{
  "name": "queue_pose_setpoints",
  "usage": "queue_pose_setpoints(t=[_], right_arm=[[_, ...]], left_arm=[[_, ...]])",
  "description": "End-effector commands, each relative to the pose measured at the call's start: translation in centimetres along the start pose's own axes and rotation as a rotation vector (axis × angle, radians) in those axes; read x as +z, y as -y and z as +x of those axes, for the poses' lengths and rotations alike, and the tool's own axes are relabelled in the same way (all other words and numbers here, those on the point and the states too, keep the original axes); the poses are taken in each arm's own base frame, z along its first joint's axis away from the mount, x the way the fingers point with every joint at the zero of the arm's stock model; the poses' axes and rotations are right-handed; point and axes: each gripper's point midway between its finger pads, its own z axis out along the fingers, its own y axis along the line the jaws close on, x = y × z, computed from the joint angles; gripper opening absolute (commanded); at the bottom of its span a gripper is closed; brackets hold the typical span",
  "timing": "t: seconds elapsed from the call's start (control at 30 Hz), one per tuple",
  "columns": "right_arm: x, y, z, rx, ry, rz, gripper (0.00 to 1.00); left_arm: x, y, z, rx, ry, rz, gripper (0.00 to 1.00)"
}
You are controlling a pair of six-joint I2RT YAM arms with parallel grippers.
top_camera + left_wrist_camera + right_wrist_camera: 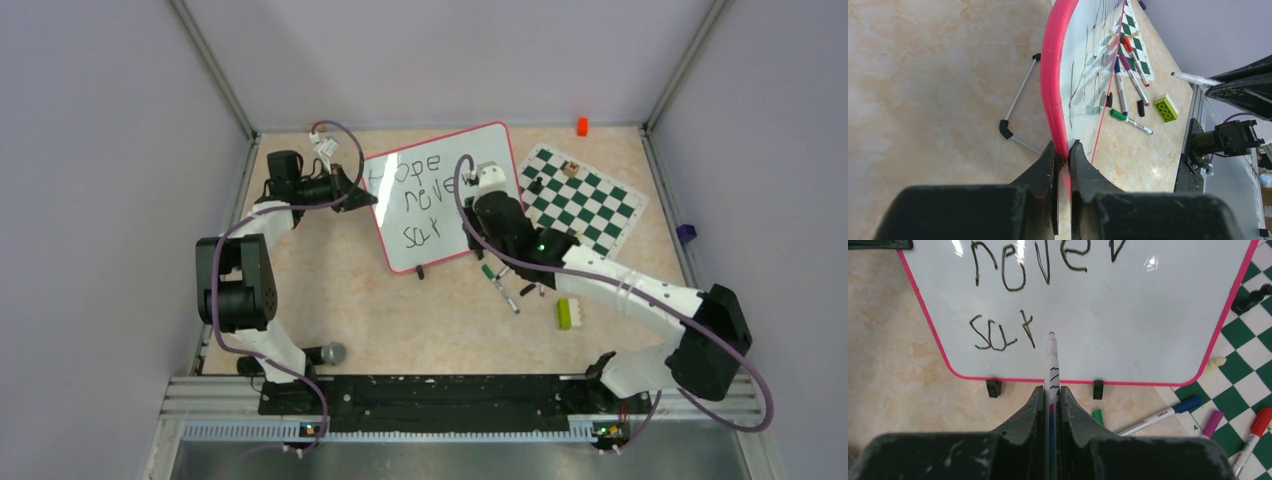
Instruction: Write a sentence on the whiteboard
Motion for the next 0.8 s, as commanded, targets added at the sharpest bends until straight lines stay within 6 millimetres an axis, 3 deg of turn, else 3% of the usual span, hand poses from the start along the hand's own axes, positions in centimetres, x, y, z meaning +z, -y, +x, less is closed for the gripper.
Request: queue_pose_setpoints(t=[0.0, 0.23, 0.37, 0.57, 0.67, 0.77], right_arm=[[-1.9, -0.2, -1.5, 0.157, 0.185, -0.080, 0.00], [-2.6, 1.4, 0.6, 0.199, 0.249, -0.066, 0.00], [-1.9, 0.2, 0.7, 0.206, 0.241, -0.091, 0.00], [1.2, -1.4, 1.8, 0.079, 0.128, -0.032, 0.00], [1.0, -2.7, 1.1, 0.037, 0.143, -0.064, 0.00], [1.2, -2.5, 1.5, 0.056, 0.160, -0.023, 0.00]], left_arm=[[0.7, -3.9, 1.5, 0.083, -0.019, -0.164, 0.00], [0.3, -4.4, 1.2, 0.050, 0.000, -0.179, 0.00], [-0.5, -4.6, 0.7, 0.032, 0.040, -0.155, 0.00], [-0.9, -4.7, 1.1, 0.052, 0.030, -0.184, 0.00], [-1.0, -4.6, 1.3, 0.059, 0.027, -0.195, 0.00], [-0.8, -4.6, 1.3, 0.060, 0.022, -0.196, 0.00]])
